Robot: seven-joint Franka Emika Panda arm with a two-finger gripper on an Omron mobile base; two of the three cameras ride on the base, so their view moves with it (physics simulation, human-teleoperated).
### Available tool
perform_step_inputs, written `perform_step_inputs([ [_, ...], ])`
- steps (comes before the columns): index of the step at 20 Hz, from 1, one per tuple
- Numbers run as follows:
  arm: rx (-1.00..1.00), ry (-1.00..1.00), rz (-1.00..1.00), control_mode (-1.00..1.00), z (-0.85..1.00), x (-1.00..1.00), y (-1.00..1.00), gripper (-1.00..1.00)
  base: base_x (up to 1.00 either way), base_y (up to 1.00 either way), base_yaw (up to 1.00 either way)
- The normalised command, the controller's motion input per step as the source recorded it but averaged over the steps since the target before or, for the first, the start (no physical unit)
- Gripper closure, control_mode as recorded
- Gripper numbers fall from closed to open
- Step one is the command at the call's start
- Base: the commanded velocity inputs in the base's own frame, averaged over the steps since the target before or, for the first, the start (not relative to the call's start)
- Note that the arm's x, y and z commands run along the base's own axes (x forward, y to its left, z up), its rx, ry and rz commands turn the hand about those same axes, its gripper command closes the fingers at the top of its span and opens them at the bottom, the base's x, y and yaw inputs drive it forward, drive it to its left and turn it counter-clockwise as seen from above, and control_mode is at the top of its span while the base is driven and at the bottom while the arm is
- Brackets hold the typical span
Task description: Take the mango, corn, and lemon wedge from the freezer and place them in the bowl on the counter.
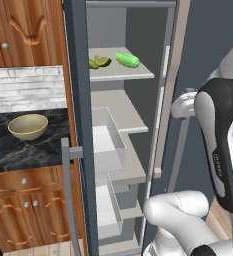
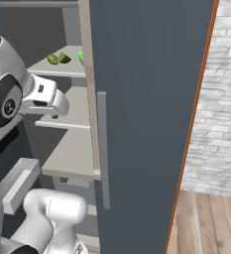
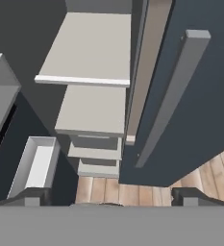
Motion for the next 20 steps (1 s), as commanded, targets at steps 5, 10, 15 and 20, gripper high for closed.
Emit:
perform_step_inputs([
  [5, 0.0, -0.04, 0.0, -1.0, 0.04, -0.51, 0.0, -1.0, 0.0, 0.0, 0.0],
  [10, 0.0, 0.0, 0.0, -1.0, 0.0, -0.39, 0.01, -1.0, 0.0, 0.0, 0.0],
  [15, 0.0, 0.0, 0.0, -1.0, 0.0, -0.13, 0.1, -1.0, 0.0, 0.0, 0.0],
  [20, 0.0, 0.0, 0.0, 1.0, 0.0, 0.0, 0.0, -1.0, 0.13, 0.06, 0.0],
])
